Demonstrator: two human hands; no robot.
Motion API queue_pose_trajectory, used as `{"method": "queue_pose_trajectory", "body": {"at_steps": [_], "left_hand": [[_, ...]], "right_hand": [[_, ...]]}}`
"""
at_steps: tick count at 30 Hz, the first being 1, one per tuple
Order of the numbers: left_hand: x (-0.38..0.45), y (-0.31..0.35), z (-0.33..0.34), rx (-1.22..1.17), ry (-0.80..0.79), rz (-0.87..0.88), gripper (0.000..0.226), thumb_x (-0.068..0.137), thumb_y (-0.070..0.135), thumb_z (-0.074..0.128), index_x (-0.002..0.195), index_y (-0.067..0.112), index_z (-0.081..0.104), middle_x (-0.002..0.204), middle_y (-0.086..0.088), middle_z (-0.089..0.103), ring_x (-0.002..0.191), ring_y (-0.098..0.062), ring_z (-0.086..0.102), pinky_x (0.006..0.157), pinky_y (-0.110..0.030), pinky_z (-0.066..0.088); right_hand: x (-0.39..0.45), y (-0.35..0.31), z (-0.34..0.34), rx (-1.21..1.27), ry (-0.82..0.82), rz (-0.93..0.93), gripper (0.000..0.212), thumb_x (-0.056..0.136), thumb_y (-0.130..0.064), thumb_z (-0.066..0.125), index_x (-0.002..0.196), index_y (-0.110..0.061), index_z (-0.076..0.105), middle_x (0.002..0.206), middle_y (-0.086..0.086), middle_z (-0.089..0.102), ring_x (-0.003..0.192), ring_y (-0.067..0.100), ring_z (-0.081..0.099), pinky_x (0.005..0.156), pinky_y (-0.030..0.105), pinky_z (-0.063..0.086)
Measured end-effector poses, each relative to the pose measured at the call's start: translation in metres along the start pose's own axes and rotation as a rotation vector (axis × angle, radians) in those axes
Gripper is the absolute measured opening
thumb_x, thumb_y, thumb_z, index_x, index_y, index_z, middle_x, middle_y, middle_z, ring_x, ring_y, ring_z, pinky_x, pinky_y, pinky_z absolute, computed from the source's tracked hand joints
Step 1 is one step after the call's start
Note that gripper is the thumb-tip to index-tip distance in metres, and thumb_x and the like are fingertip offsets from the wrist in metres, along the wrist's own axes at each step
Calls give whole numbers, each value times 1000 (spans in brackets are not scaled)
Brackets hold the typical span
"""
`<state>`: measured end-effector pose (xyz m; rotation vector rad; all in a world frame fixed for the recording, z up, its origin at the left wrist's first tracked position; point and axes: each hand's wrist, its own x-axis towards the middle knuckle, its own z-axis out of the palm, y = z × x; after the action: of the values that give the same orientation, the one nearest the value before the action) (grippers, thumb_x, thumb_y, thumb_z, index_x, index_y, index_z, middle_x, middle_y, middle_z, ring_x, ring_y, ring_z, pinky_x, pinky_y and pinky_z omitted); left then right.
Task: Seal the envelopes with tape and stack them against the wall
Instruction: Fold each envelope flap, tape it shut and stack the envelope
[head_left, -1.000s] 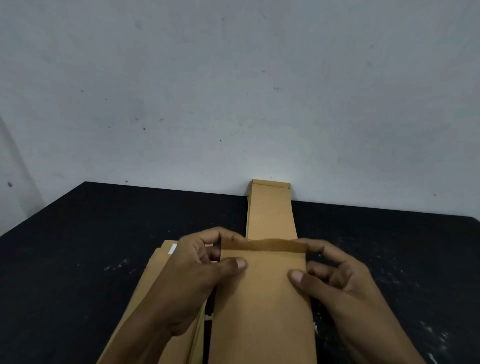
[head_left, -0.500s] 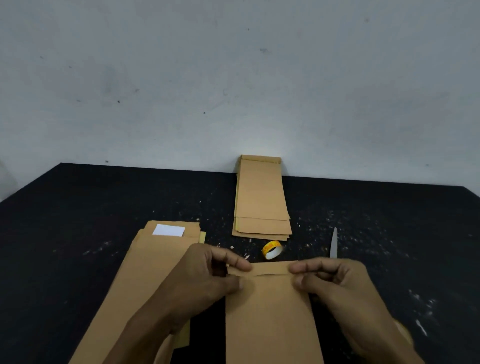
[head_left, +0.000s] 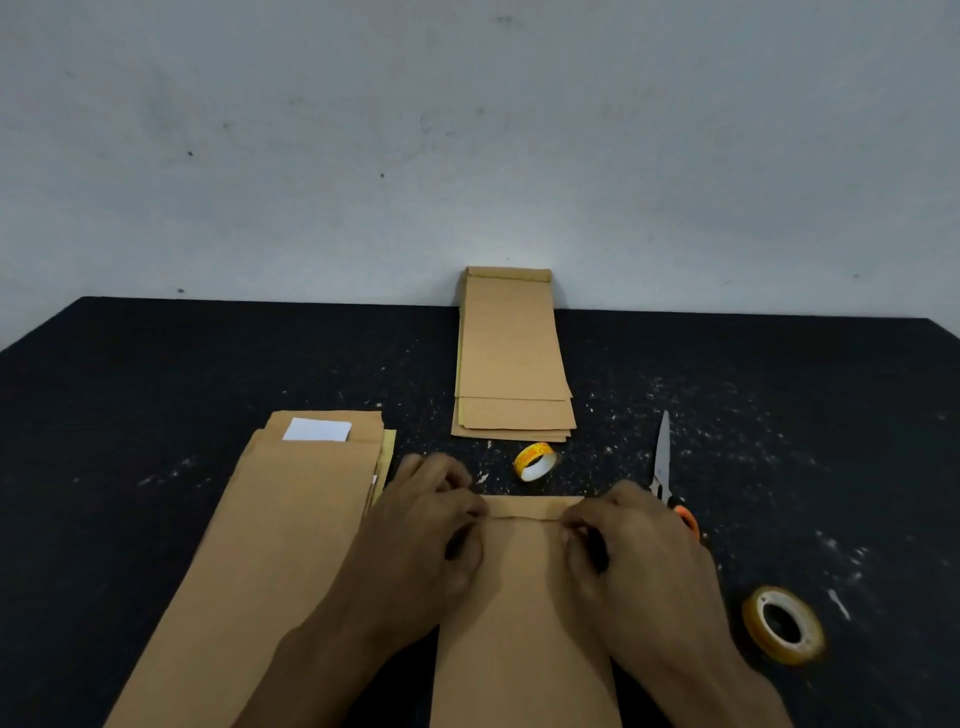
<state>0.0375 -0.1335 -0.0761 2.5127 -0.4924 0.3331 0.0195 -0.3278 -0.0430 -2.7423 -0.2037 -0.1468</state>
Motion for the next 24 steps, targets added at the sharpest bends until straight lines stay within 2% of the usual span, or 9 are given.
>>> {"method": "queue_pose_trajectory", "body": {"at_steps": [2, 4, 6, 9, 14, 16, 18, 20, 24], "left_hand": [[0, -1, -1, 33, 24, 15, 18, 80, 17, 74, 97, 20, 77, 108, 9, 55, 98, -7, 47, 74, -21, 48], [1, 0, -2, 74, 25, 31, 13, 81, 19, 74, 94, 20, 77, 101, 11, 53, 91, -7, 47, 69, -23, 48], [2, 1, -2, 87, 10, 29, 14, 84, 22, 67, 95, 21, 76, 94, 12, 55, 86, -7, 47, 66, -22, 45], [2, 2, -2, 118, 8, 19, 19, 86, 26, 60, 95, 21, 76, 90, 12, 58, 85, -10, 48, 66, -25, 44], [10, 9, -6, 113, -2, -83, 17, 94, 32, 59, 91, 23, 73, 89, 12, 57, 89, -9, 44, 73, -28, 41], [22, 19, -8, 3, 59, -109, 13, 93, 28, 62, 92, 20, 73, 88, 10, 62, 87, -9, 51, 73, -28, 44], [38, 31, -9, -166, 107, -174, 11, 93, 23, 65, 93, 16, 73, 84, 7, 67, 81, -7, 60, 69, -21, 48], [57, 39, -8, -240, 21, -287, 16, 92, 29, 67, 91, 14, 71, 82, 6, 68, 76, -4, 61, 63, -15, 45], [84, 42, 0, -343, -258, -497, 41, 91, 46, 66, 91, 5, 67, 85, -3, 64, 76, -14, 56, 64, -28, 41]], "right_hand": [[0, -1, 4, -43, 5, 9, 21, 98, -33, 56, 116, -31, 66, 109, -11, 48, 101, 5, 45, 82, 25, 49], [1, 4, 12, -14, 102, -33, 23, 82, -15, 75, 104, -23, 73, 100, -8, 55, 92, 11, 52, 66, 29, 53], [1, 11, 21, 4, 190, -118, 31, 72, -3, 77, 100, -17, 76, 96, -6, 62, 87, 17, 57, 60, 31, 52], [3, 12, 28, -27, 198, -254, 22, 80, -13, 66, 98, -19, 76, 97, -8, 66, 89, 18, 58, 67, 38, 52], [3, 18, 35, 7, 208, -270, 24, 88, -26, 54, 95, -24, 77, 95, -12, 64, 87, 13, 56, 71, 35, 49], [3, 18, 36, 15, 218, -280, 30, 90, -30, 47, 96, -24, 76, 95, -11, 64, 87, 13, 56, 71, 35, 47], [2, 17, 38, 19, 228, -273, 31, 91, -31, 46, 95, -24, 76, 95, -10, 64, 87, 15, 56, 71, 36, 46], [0, 16, 40, 17, 236, -266, 26, 91, -29, 50, 92, -23, 75, 94, -9, 63, 86, 17, 56, 70, 36, 45], [0, 18, 42, 12, 250, -273, 17, 90, -26, 58, 93, -23, 75, 94, -9, 62, 87, 15, 53, 70, 34, 44]]}}
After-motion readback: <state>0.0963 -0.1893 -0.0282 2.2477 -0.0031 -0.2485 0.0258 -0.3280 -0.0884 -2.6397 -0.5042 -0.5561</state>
